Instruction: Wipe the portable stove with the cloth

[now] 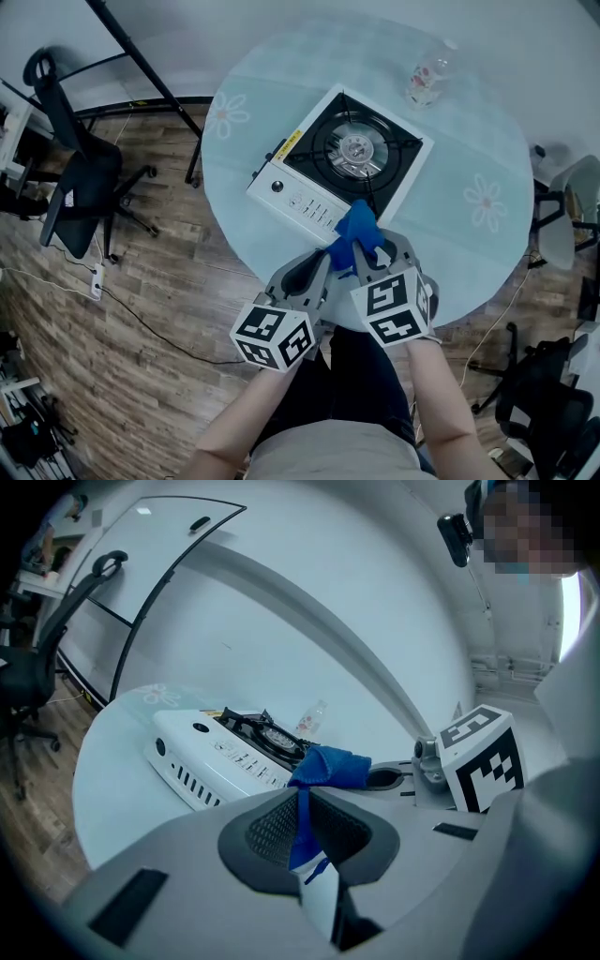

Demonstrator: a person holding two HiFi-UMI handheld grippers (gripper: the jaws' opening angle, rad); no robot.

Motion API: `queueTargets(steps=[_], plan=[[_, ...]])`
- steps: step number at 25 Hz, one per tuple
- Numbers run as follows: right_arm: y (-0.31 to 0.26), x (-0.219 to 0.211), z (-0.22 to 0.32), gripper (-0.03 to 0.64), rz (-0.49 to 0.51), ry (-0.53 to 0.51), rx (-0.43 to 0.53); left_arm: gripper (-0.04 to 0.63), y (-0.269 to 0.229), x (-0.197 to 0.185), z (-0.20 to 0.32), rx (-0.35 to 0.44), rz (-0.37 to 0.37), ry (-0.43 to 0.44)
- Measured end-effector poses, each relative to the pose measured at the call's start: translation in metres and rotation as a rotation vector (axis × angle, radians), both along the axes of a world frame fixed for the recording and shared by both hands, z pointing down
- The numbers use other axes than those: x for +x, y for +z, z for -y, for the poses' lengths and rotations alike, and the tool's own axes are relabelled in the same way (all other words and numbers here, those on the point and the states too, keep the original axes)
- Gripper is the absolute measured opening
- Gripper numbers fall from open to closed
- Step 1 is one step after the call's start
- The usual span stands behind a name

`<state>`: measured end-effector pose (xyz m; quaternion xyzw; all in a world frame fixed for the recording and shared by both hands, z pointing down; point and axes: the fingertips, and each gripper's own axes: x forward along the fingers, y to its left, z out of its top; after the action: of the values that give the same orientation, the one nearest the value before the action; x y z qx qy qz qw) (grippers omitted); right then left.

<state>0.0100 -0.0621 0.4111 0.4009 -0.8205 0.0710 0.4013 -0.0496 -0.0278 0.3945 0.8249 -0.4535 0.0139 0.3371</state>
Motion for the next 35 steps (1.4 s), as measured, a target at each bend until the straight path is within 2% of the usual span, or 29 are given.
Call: queueTargets(steps=[16, 23, 28, 35], plan=[[-0.002, 0.013, -0.009, 0.063, 0.014, 0.063, 0.022, 0.049, -0.009, 0.013, -0.009, 0.016, -0.013, 0.084], [-0.014, 0.005, -0.017, 0.063, 0.099, 0.086, 0.028, 0.049, -0.02, 0.0, -0.011, 0.049, -0.012, 0.121], [-0.029, -0.005, -0.026, 0.063, 0.137, 0.066, 0.035, 0.049, -0.035, -0.006, -0.015, 0.085, -0.012, 0.161], [-0.075, -0.014, -0.03, 0.061, 0.235, 0.029, 0.095, 0.049, -0.064, -0.015, -0.016, 0.16, -0.009, 0.19]])
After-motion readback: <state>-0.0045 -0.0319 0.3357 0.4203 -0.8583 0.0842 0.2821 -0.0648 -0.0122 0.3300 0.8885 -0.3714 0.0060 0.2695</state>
